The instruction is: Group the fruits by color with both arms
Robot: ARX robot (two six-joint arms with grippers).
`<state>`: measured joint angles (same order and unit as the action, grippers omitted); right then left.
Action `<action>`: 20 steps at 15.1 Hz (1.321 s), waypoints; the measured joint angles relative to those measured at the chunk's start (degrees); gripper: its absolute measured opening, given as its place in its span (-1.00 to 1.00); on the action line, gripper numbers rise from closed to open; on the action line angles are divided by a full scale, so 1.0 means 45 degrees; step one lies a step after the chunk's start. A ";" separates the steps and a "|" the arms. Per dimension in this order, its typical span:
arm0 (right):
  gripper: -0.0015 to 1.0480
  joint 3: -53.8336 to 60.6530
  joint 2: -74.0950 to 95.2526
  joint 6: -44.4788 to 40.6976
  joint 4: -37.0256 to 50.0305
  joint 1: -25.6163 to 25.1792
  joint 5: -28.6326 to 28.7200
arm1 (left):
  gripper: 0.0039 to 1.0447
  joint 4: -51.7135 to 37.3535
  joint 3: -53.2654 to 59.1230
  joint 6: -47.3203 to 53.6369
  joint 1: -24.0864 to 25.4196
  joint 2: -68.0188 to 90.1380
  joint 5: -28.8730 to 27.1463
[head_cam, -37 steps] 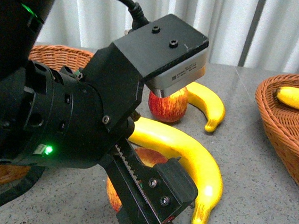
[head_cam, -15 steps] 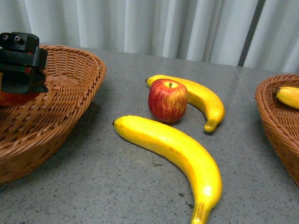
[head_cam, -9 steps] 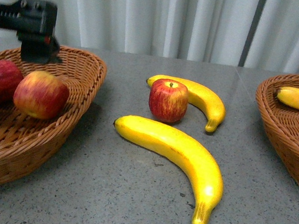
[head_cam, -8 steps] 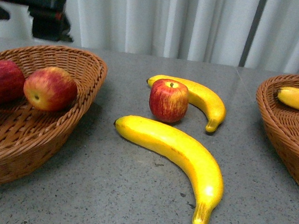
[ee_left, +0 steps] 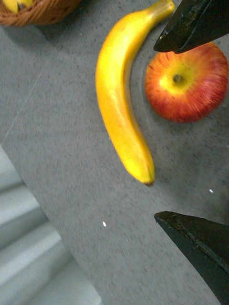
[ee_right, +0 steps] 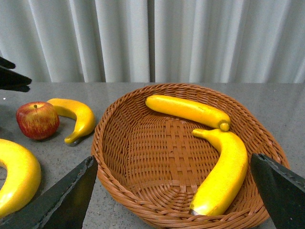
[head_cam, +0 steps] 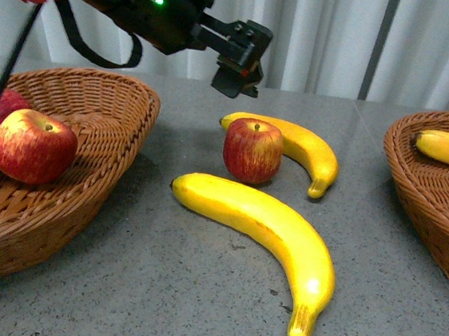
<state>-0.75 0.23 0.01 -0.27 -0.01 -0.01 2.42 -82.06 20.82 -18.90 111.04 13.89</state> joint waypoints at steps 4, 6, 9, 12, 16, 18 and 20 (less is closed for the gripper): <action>0.87 0.0000 0.0000 0.0000 0.0000 0.0000 0.0000 | 0.88 0.0112 -0.1394 -0.0534 -0.0588 0.1943 -0.0078; 0.87 0.0000 0.0000 0.0000 0.0000 0.0000 0.0000 | 0.88 -0.0053 -0.1404 -0.0753 -0.1088 0.2079 -0.0573; 0.87 0.0000 0.0000 0.0000 0.0000 0.0000 0.0000 | 0.88 0.0092 -0.1409 -0.0952 -0.1472 0.2084 -0.1064; 0.87 0.0000 -0.0005 0.0000 0.0000 0.0000 0.0000 | 0.88 0.0665 -0.1758 -0.1127 -0.1035 0.2317 -0.1710; 0.87 0.0000 0.0000 0.0000 0.0000 0.0000 0.0000 | 0.88 0.1467 -0.2025 -0.1515 -0.1103 0.2574 -0.1836; 0.87 0.0000 0.0000 0.0000 0.0000 0.0000 0.0000 | 0.88 0.1855 -0.2025 -0.1574 -0.1171 0.2841 -0.1753; 0.87 0.0000 0.0000 0.0000 0.0000 0.0000 0.0000 | 0.69 0.2142 -0.2113 -0.1520 -0.1161 0.2866 -0.1749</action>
<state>-0.75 0.23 0.01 -0.27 -0.01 -0.01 12.05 -91.57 13.98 -24.12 123.94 6.02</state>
